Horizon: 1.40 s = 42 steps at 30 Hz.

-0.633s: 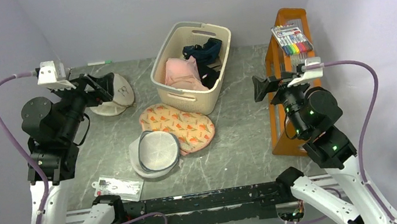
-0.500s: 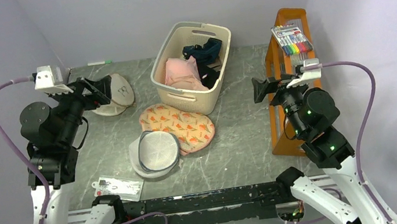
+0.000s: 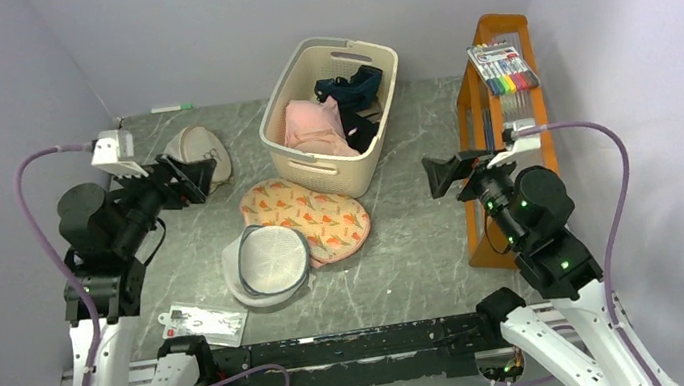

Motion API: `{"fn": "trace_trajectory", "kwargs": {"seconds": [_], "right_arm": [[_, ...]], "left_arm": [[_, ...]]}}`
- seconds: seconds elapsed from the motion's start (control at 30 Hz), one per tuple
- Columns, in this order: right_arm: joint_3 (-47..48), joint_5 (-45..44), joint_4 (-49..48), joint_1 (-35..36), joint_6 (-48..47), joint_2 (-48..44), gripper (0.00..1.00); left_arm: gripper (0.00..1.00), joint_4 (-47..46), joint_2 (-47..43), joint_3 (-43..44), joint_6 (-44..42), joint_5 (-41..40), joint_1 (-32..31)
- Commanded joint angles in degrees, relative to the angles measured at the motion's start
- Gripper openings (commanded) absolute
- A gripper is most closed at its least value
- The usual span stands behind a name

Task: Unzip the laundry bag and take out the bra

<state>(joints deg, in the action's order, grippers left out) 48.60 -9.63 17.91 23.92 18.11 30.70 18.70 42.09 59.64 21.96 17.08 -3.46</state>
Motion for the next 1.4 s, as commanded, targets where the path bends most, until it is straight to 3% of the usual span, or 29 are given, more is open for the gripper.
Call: {"fn": "trace_trajectory", "kwargs": {"seconds": [0.0,0.27,0.33,0.63,0.8,0.97,1.1,1.23,1.37], "right_arm": [[-2.17,10.0,1.42,-0.69,0.99,-0.49,1.0],[-8.46,33.61,-5.09,-0.46,6.15,10.49,1.0],[-10.21,36.07,-7.42,1.5,7.28,13.89,1.0],[-11.03,24.9,-7.85,14.65,6.72,24.82,1.0],[-10.93,12.68,-3.58,15.49,8.89,28.08,1.0],[-13.22,10.95,-4.21,15.54,9.62,27.28,1.0],[-15.2,13.63,-6.94,15.64,10.55,27.65,1.0],[-17.14,16.04,-10.77,15.72,11.91,28.82,1.0],[-18.21,17.1,-14.07,15.8,13.12,29.82,1.0]], "left_arm": [[0.95,0.74,1.19,-5.08,3.07,11.59,1.11],[0.95,-4.75,4.57,-16.68,9.37,24.22,-0.11],[0.95,-6.47,5.53,-19.02,11.29,24.9,-2.28],[0.95,-16.51,10.96,-26.88,19.45,12.44,-25.95],[0.95,-19.79,17.17,-28.32,21.59,6.36,-35.03],[0.95,-16.67,24.18,-23.38,20.69,-1.16,-42.2],[0.95,-16.47,28.58,-21.09,21.51,-6.14,-46.22],[0.95,-13.52,31.2,-20.98,21.72,-13.25,-46.37],[0.95,-4.22,33.83,-19.4,20.59,-20.65,-41.39]]}}
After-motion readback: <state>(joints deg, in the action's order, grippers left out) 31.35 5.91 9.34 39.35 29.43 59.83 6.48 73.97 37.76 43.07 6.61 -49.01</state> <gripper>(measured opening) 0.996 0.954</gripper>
